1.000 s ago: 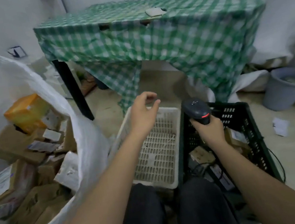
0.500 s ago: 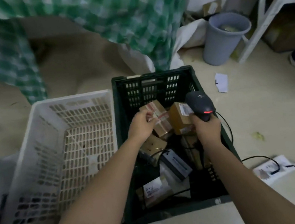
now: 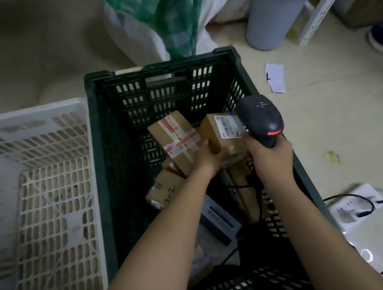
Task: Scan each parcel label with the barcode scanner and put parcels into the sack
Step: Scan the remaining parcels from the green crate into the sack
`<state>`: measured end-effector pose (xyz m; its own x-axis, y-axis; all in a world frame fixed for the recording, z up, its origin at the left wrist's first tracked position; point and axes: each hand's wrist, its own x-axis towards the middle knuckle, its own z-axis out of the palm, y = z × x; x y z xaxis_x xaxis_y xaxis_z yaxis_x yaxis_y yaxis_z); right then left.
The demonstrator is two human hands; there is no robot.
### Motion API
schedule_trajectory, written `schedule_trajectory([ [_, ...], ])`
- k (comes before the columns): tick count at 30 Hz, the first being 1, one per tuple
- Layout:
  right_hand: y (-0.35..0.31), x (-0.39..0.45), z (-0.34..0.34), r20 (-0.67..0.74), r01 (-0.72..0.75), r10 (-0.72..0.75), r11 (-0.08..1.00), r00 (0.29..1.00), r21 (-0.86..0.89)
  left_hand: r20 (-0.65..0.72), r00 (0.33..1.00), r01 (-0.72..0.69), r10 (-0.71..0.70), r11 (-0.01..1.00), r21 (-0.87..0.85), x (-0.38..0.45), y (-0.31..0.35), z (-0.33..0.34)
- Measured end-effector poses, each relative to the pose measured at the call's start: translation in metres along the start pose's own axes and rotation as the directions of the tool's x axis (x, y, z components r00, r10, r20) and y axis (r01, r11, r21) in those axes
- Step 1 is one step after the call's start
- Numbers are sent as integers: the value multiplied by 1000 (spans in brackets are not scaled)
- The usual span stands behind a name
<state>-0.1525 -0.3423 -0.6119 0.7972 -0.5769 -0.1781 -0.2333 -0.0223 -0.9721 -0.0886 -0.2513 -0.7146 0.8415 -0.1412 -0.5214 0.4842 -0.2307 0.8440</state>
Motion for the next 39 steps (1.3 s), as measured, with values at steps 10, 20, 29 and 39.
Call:
schedule_trajectory([
  [10,1,-11,8,25,-121,121,993,992,-16,32,994,110,-106,983,-145,-22,6,-1],
  [20,16,-6,-3,-6,-136,136,990,991,-35,116,992,-105,54,864,492,-13,20,-16],
  [29,23,-1,-5,-15,-134,133,988,991,-72,44,993,-114,113,994,1,-26,-16,-16],
  [39,22,-14,-6,55,-136,142,986,988,-100,-72,996,-67,61,994,-91,-58,-20,-19],
])
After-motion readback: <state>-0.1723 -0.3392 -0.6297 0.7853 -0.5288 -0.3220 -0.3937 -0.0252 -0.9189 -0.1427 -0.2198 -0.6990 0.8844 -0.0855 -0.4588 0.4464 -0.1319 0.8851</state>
